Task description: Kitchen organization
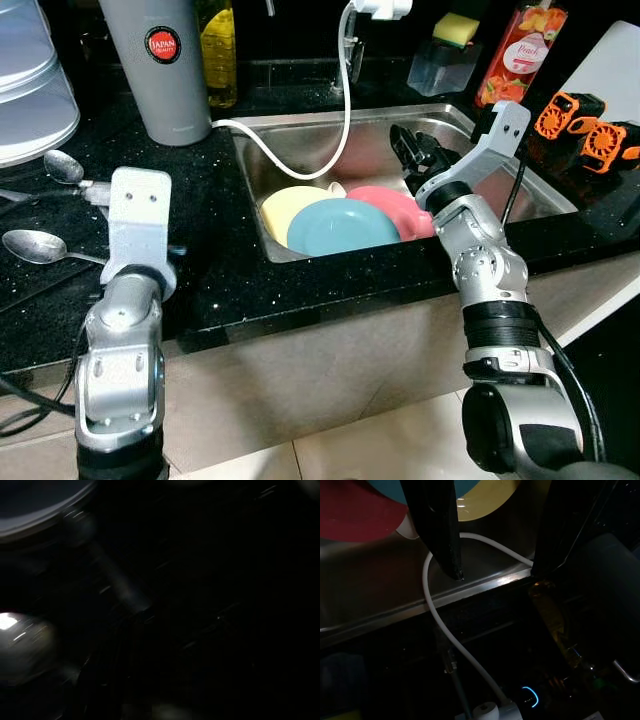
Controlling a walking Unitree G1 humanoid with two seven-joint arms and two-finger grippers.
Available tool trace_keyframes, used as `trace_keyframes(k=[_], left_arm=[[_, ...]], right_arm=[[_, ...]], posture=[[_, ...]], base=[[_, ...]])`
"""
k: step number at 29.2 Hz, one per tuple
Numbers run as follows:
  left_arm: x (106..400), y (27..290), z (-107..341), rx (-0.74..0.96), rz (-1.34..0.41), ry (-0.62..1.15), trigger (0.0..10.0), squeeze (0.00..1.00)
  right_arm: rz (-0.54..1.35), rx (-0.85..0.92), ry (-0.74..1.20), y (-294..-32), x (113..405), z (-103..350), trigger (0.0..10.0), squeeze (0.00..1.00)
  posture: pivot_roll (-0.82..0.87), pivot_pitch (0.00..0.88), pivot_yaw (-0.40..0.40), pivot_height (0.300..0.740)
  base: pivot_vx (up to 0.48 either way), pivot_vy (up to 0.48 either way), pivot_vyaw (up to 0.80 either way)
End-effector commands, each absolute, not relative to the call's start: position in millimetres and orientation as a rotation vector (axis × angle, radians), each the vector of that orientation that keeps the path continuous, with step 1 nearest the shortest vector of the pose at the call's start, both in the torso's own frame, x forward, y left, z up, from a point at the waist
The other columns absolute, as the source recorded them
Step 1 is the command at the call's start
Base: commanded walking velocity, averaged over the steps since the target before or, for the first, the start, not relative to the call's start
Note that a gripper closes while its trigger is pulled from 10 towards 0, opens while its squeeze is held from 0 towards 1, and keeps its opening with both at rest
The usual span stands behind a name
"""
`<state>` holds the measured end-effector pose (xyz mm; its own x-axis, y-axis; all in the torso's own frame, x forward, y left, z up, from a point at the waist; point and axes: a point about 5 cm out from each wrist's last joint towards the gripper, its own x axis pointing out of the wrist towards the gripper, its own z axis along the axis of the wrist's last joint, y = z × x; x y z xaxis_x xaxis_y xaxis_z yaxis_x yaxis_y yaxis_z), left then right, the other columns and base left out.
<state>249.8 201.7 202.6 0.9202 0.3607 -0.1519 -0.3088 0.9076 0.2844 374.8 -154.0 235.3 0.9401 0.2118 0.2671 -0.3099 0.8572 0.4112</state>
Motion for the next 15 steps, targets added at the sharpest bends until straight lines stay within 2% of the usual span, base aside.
trace_keyframes(k=[1,7,13,14,15], left_arm=[[248,214,209,0.287,0.437,0.18,10.0,0.0],[246,233,221,0.253,0.603,0.156,10.0,0.0],[249,234,219,0.229,0.622,0.171,10.0,0.0],[250,228,210,0.156,0.604,0.221,10.0,0.0],[250,228,210,0.156,0.604,0.221,10.0,0.0]], right_arm=[[0.279,0.468,-0.202,-154,375,233,10.0,0.0],[0.289,0.472,-0.196,-150,376,232,10.0,0.0],[0.292,0.474,-0.193,-149,376,232,10.0,0.0],[0.293,0.475,-0.193,-149,376,232,10.0,0.0],[0.293,0.475,-0.193,-149,376,232,10.0,0.0]], posture=[[0.24,0.032,-0.09,0.74],[0.24,0.033,-0.093,0.74],[0.25,0.032,-0.093,0.74],[0.25,0.032,-0.093,0.74],[0.25,0.032,-0.093,0.74]], base=[[0.0,0.0,0.0],[0.0,0.0,0.0],[0.0,0.0,0.0],[0.0,0.0,0.0],[0.0,0.0,0.0]])
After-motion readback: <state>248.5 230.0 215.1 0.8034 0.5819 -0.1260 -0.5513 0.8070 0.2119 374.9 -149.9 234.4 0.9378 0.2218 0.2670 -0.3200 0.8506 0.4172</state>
